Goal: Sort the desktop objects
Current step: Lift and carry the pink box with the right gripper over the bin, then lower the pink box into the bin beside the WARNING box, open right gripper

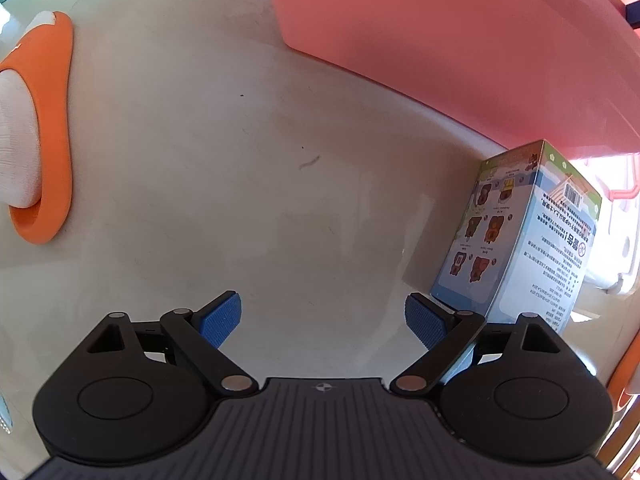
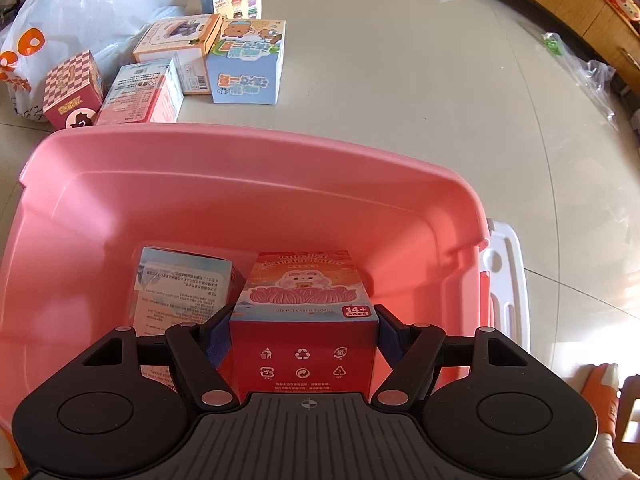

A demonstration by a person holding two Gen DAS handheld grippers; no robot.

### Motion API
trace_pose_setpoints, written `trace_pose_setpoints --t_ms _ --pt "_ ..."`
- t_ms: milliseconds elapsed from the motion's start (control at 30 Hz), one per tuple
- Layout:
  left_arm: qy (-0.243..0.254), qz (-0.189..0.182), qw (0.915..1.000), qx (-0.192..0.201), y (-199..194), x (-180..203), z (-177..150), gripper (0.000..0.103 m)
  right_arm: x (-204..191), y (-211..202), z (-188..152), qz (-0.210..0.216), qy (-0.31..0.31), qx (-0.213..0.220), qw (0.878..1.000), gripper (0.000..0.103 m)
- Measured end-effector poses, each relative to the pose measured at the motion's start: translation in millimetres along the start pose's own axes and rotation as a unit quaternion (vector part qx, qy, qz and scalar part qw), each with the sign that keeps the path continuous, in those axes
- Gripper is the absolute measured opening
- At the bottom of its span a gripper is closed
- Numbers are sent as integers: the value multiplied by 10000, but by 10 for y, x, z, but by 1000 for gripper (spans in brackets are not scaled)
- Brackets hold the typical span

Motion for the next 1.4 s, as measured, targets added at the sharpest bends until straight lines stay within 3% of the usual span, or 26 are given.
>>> trace_pose_setpoints --t_ms 667,833,1400 --pt "1 -29 10000 -9 -103 -43 -8 91 -42 1 -171 185 -89 -449 9988 67" --pt "-28 -7 10000 -10 -127 -79 -7 91 -103 10 -266 265 -417 -679 9965 67" --pt "-42 19 10000 -44 -190 -154 6 91 -274 64 -344 180 -788 -730 9941 75"
Point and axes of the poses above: each gripper's, at about its wrist camera, not at the fingertips, and y roughly the way its jaws point, x to its right, z to its top, the point moved 10 cm from there along y, roughly the way its jaws point, and after that the axes turned 12 degrees about x, right-handed, at the moved point
